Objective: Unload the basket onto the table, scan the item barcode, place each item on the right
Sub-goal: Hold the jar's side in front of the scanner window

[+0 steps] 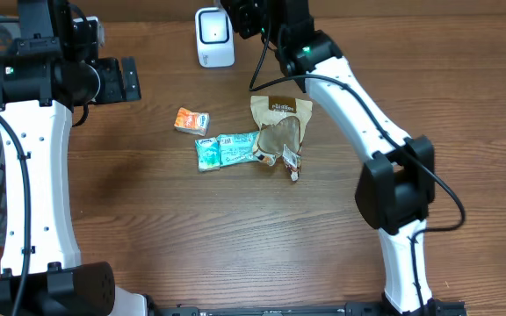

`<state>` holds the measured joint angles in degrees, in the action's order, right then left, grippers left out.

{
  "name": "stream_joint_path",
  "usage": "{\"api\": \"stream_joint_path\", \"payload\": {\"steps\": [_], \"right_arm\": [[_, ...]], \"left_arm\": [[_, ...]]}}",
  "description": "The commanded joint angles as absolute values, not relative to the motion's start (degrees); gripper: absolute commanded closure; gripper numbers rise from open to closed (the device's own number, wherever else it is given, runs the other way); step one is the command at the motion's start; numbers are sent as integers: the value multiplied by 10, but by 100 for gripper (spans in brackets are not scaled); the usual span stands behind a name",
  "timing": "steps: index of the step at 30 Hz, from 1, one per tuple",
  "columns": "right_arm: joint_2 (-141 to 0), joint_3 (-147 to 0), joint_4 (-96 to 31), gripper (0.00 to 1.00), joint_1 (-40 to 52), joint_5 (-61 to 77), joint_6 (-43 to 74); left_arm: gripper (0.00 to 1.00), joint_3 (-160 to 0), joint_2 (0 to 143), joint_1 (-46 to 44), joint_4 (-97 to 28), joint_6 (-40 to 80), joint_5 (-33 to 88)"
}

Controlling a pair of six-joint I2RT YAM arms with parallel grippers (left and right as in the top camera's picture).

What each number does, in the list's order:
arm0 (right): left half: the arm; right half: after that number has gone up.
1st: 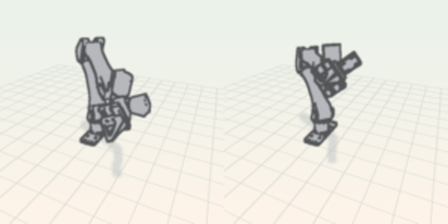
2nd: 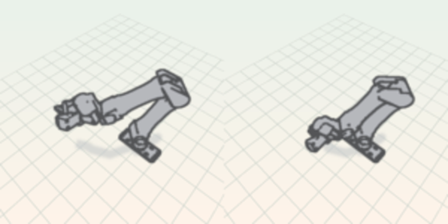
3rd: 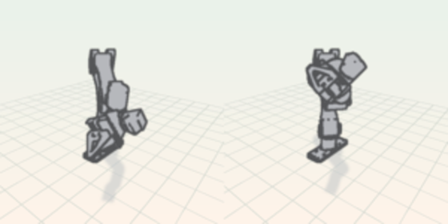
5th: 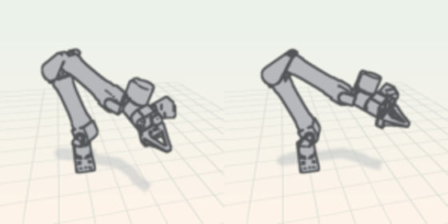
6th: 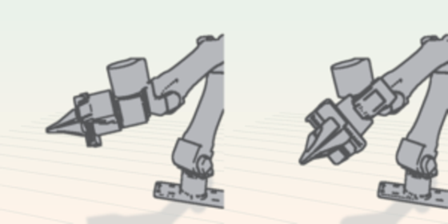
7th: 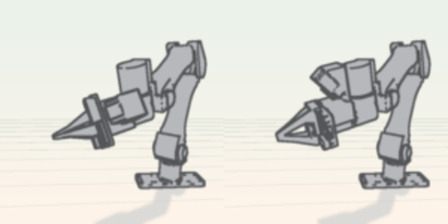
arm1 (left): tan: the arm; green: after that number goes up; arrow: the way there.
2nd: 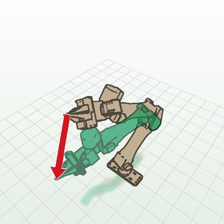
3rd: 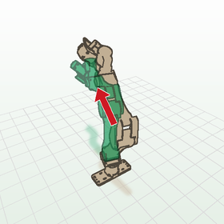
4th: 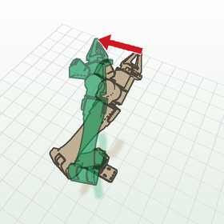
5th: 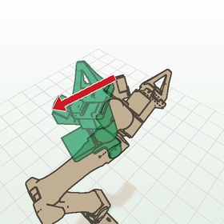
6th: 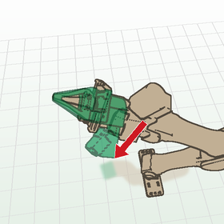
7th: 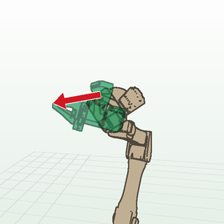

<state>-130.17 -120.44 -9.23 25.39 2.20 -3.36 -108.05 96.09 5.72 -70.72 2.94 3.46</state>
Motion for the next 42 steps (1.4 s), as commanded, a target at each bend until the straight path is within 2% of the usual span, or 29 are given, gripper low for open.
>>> {"api": "stream_joint_path", "payload": {"steps": [1, 4, 10, 18, 24, 33, 42], "right_arm": [[-1339, -1216, -19, 75, 254, -30, -221], [-1374, -1216, 33, 72, 255, -29, -277], [-1422, -1216, 116, 73, 256, -29, -343], [-1440, -1216, 132, 73, 278, -23, -540], [-1450, -1216, 132, 73, 281, -28, -576], [-1450, -1215, 124, 73, 293, -38, -689], [-1450, -1215, 121, 73, 302, -33, -725]], "left_arm": [[1, -1092, 952, 56, -707, 21, 39], [1, -1092, 952, 56, -707, 21, 39], [0, -1092, 952, 56, -707, 21, 39], [0, -1092, 952, 56, -707, 21, 39], [0, -1092, 952, 56, -707, 21, 39], [0, -1092, 952, 56, -707, 21, 39], [1, -1092, 952, 56, -707, 21, 39]]}}
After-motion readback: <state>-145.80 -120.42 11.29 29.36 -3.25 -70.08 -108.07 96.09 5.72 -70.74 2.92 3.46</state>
